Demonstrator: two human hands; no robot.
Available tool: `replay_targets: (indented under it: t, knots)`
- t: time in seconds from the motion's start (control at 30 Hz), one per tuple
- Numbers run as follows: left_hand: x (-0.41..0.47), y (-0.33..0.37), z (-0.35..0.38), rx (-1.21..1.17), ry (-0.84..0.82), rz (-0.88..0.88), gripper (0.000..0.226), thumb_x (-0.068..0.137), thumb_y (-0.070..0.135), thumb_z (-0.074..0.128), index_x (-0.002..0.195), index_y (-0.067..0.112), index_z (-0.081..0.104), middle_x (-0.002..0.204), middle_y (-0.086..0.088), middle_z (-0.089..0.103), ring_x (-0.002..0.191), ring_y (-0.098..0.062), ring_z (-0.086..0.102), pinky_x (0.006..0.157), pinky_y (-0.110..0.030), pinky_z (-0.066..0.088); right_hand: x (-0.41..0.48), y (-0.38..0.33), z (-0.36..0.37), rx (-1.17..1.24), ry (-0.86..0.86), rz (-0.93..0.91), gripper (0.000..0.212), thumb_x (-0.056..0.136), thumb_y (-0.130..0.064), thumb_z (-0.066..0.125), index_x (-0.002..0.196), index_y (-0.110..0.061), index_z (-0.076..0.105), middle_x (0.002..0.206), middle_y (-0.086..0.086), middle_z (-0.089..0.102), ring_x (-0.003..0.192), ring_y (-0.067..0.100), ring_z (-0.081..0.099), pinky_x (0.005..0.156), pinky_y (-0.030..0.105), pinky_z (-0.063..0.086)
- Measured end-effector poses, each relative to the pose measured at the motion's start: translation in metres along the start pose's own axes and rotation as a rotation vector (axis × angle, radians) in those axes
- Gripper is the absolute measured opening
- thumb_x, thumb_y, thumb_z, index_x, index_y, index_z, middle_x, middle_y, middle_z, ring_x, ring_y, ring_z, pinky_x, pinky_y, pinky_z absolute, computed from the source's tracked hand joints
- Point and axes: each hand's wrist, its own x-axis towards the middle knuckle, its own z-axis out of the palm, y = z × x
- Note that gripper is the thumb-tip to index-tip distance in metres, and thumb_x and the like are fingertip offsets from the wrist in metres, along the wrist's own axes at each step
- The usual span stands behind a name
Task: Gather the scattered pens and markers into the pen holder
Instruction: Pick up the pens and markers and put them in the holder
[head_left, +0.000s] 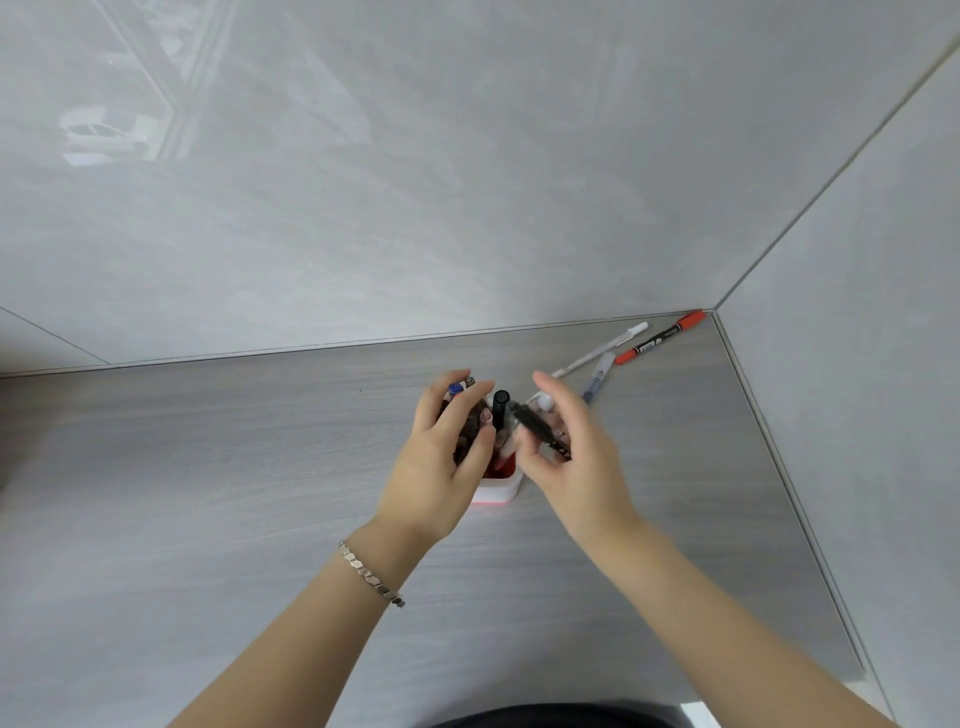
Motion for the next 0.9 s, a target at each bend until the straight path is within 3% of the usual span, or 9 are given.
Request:
replay_targets:
  t: [0.1,0.2,0.27,0.33,0.47,0.57,0.67,0.77,0.9]
  knots:
    - [-0.002,-0.001,-0.001,-0.04,-0.037,-0.013,0.042,0.087,0.025,0.043,0.129,0.026,0.042,0.136,0.017,0.025,0.116,0.025,0.026,0.085,0.008,0.026,-0.008,0.01,0.008,-0.229,0.044,-0.195,0.034,0.08,-0.024,0.054,0.114,-0.025,0.053,0.102,-0.007,0.048,0.084,0.005,0.053,0.07,0.019,0.048]
    - [-0.002,-0.001,-0.002,-0.005,-0.069,0.009,0.048,0.085,0.025,0.041,0.134,0.027,0.036,0.136,0.019,0.024,0.114,0.027,0.025,0.083,0.009,0.026,-0.023,0.019,0.009,-0.294,-0.094,-0.193,0.038,0.081,-0.032,0.052,0.119,-0.029,0.051,0.103,-0.005,0.036,0.082,0.004,0.05,0.066,0.021,0.051]
    - [-0.001,0.0,-0.004,0.017,-0.078,0.024,0.051,0.087,0.022,0.041,0.136,0.028,0.03,0.133,0.02,0.024,0.112,0.029,0.023,0.082,0.01,0.023,-0.026,0.019,-0.001,-0.186,-0.162,-0.108,0.041,0.083,-0.039,0.048,0.124,-0.036,0.046,0.102,-0.009,0.036,0.09,-0.004,0.048,0.077,0.015,0.048]
    - [-0.001,0.0,-0.005,0.042,-0.077,0.028,0.052,0.089,0.015,0.044,0.137,0.029,0.029,0.132,0.019,0.025,0.11,0.029,0.023,0.08,0.01,0.024,-0.019,0.016,-0.016,0.043,-0.082,0.057,0.038,0.084,-0.043,0.04,0.122,-0.04,0.046,0.104,-0.015,0.041,0.097,-0.013,0.045,0.085,0.005,0.038]
    - [-0.002,0.005,-0.004,0.082,-0.039,-0.014,0.049,0.086,0.019,0.053,0.132,0.03,0.038,0.13,0.022,0.025,0.108,0.024,0.03,0.075,0.01,0.027,0.001,0.014,-0.049,0.253,0.104,0.235,0.027,0.086,-0.043,0.036,0.11,-0.039,0.047,0.077,-0.013,0.046,0.067,-0.006,0.043,0.068,0.012,0.037]
    - [0.001,0.011,-0.002,0.095,-0.012,-0.035,0.051,0.079,0.035,0.064,0.126,0.03,0.044,0.126,0.021,0.028,0.115,0.002,0.039,0.084,-0.003,0.034,0.01,0.009,-0.061,0.401,0.173,0.254,0.019,0.088,-0.032,0.045,0.103,-0.038,0.056,0.067,-0.014,0.058,0.068,-0.002,0.054,0.081,0.015,0.045]
    - [0.002,0.015,-0.001,0.111,-0.022,-0.045,0.059,0.067,0.059,0.057,0.121,0.036,0.048,0.129,0.016,0.03,0.122,-0.01,0.039,0.099,-0.03,0.041,0.016,0.002,-0.062,0.562,0.211,0.21,0.021,0.079,-0.048,0.062,0.097,-0.037,0.062,0.077,-0.015,0.064,0.084,0.008,0.058,0.096,0.032,0.045]
    - [0.001,0.015,0.0,0.227,-0.038,0.009,0.061,0.064,0.066,0.05,0.119,0.041,0.048,0.143,0.006,0.027,0.133,-0.022,0.03,0.105,-0.045,0.036,0.023,-0.007,-0.055,0.569,0.238,0.165,0.015,0.086,-0.024,0.053,0.099,-0.031,0.058,0.082,-0.017,0.07,0.089,0.002,0.063,0.088,0.025,0.05]
    - [0.0,0.015,-0.001,0.179,-0.062,0.04,0.044,0.067,0.054,0.051,0.109,0.043,0.046,0.143,0.003,0.024,0.133,-0.025,0.029,0.097,-0.036,0.04,0.023,-0.017,-0.037,0.539,0.182,0.127,0.025,0.091,-0.004,0.049,0.098,-0.027,0.053,0.085,-0.011,0.07,0.086,0.001,0.065,0.076,0.018,0.054]
